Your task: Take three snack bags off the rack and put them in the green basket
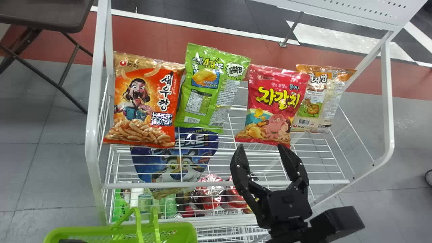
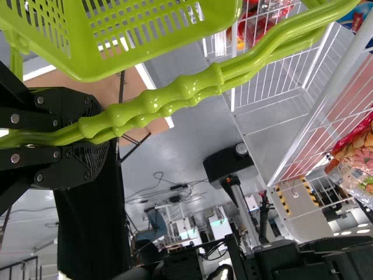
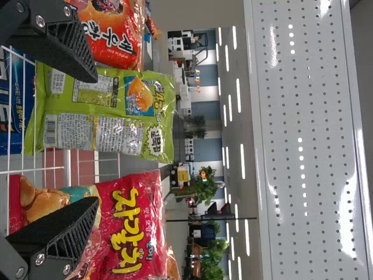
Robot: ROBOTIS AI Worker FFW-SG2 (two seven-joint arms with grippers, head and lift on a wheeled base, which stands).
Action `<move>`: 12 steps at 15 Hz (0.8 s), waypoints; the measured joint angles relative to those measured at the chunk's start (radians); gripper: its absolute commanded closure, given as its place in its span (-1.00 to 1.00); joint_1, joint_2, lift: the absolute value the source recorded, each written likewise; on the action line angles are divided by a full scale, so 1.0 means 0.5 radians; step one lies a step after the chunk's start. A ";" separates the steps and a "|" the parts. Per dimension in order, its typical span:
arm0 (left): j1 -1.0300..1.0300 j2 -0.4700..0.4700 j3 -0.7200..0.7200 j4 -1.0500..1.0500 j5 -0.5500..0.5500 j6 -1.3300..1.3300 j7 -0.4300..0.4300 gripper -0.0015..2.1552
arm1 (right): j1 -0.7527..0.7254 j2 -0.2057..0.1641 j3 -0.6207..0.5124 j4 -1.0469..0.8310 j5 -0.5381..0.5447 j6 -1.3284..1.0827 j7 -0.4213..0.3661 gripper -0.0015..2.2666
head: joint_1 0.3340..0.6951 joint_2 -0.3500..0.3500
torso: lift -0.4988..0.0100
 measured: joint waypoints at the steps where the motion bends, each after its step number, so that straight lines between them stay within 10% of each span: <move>1: 0.000 0.000 -0.001 -0.001 -0.001 0.002 0.003 0.43 | 0.000 0.000 0.000 0.000 0.002 0.001 0.000 -0.92 | 1.00 -1.00 | 0.86; 12: 0.000 0.005 -0.012 0.001 -0.002 0.000 0.002 0.43 | 0.010 0.000 0.000 -0.010 0.010 -0.007 0.002 -0.92 | 1.00 -1.00 | 0.86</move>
